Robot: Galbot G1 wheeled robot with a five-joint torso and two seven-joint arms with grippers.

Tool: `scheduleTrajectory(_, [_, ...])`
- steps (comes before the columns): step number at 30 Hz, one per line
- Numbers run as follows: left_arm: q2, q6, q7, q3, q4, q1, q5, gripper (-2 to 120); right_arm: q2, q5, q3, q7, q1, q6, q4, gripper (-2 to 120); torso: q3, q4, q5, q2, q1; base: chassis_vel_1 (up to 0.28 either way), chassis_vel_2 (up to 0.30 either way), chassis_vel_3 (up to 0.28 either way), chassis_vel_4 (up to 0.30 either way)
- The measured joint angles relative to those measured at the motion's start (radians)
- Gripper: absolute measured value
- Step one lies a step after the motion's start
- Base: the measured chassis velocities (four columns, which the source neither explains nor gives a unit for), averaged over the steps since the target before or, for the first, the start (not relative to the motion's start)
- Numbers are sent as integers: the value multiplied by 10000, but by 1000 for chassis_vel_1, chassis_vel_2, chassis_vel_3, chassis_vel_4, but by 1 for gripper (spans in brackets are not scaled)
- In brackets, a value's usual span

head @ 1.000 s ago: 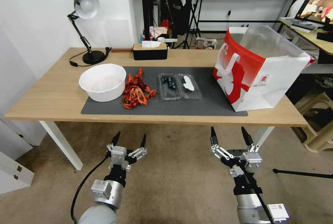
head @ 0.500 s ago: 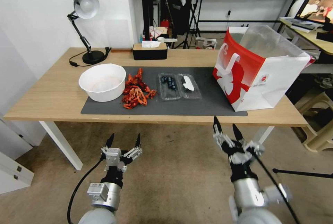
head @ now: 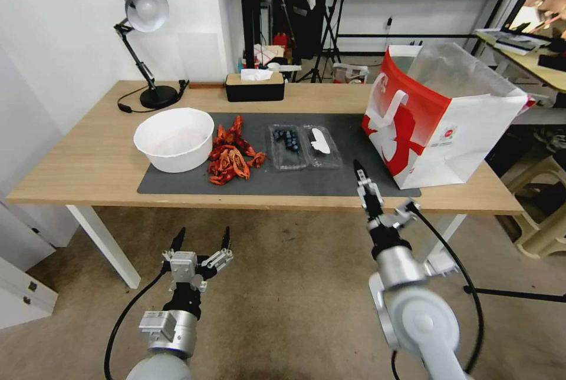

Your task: Close the takeout container lid, then place the container into the takeout bag.

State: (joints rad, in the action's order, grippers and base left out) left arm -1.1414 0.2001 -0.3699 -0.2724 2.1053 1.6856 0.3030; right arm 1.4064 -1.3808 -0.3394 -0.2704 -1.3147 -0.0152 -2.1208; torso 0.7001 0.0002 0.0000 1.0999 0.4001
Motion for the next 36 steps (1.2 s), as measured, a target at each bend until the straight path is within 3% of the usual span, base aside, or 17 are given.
scheduleTrajectory(11, [-119,-1,-34,-144,-87,68,-44,100,639,-632,745,-1410,2125,27,1512,100,-2,-1,0,0,0,0,0,0,0])
scheduleTrajectory(19, [-154,-3,-68,-184,-147,96,-111,100,1128,-866,658,-2259,3069,123,2462,100,-1,-2,-1,0,0,0,0,0,0])
scheduleTrajectory(36, [-155,-49,-157,-124,-209,-24,-163,100,1353,-958,467,-2377,3399,210,3259,100,-1,-2,0,1,0,0,0,0,0])
